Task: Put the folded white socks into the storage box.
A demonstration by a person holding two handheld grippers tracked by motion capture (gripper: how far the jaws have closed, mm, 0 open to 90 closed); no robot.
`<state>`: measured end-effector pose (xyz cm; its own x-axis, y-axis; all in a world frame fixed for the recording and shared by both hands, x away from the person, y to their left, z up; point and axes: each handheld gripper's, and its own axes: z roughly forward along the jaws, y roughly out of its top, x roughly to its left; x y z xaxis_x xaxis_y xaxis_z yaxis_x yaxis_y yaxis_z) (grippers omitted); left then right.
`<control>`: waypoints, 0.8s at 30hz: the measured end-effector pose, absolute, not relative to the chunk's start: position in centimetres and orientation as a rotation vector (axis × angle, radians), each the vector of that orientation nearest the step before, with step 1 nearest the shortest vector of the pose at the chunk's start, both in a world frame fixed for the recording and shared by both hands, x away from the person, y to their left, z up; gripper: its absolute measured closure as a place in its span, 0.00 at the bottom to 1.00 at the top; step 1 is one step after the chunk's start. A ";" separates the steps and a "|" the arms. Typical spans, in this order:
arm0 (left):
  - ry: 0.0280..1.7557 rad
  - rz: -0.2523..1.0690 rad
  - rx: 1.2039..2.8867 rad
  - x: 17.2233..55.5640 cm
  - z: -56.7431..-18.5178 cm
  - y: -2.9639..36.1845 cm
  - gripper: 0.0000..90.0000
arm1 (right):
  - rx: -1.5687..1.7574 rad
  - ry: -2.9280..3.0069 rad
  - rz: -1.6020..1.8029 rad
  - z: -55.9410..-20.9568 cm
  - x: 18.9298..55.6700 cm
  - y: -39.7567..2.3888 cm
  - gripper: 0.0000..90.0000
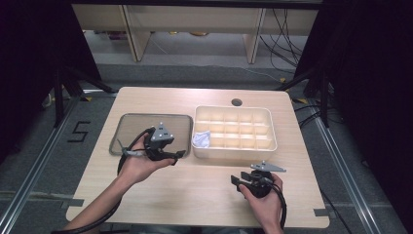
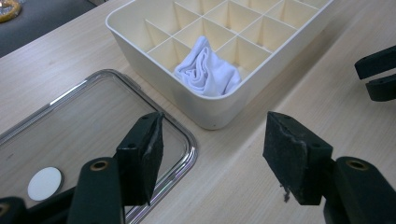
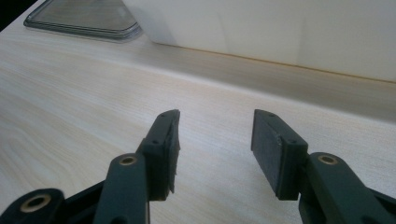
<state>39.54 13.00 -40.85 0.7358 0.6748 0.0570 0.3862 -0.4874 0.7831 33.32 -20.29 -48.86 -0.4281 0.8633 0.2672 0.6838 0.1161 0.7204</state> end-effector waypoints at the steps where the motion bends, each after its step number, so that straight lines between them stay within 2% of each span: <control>1: 0.803 0.458 2.121 39.4 -41.0 13.0 0.42 | 1.552 2.171 1.210 -48.9 33.3 -20.3 0.58; 14: 0.830 0.492 2.057 37.5 -42.2 14.1 0.41 | 1.548 2.173 1.230 -49.1 33.4 -20.2 0.57; 24: 0.882 0.456 1.983 36.5 -43.6 14.4 0.41 | 1.559 2.165 1.217 -49.1 33.4 -20.2 0.57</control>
<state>36.53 14.37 -43.56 0.6790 0.7338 -0.0230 0.4056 -0.3489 0.8449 33.43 -20.17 -49.12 -0.4190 0.8628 0.2828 0.6899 0.1001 0.7169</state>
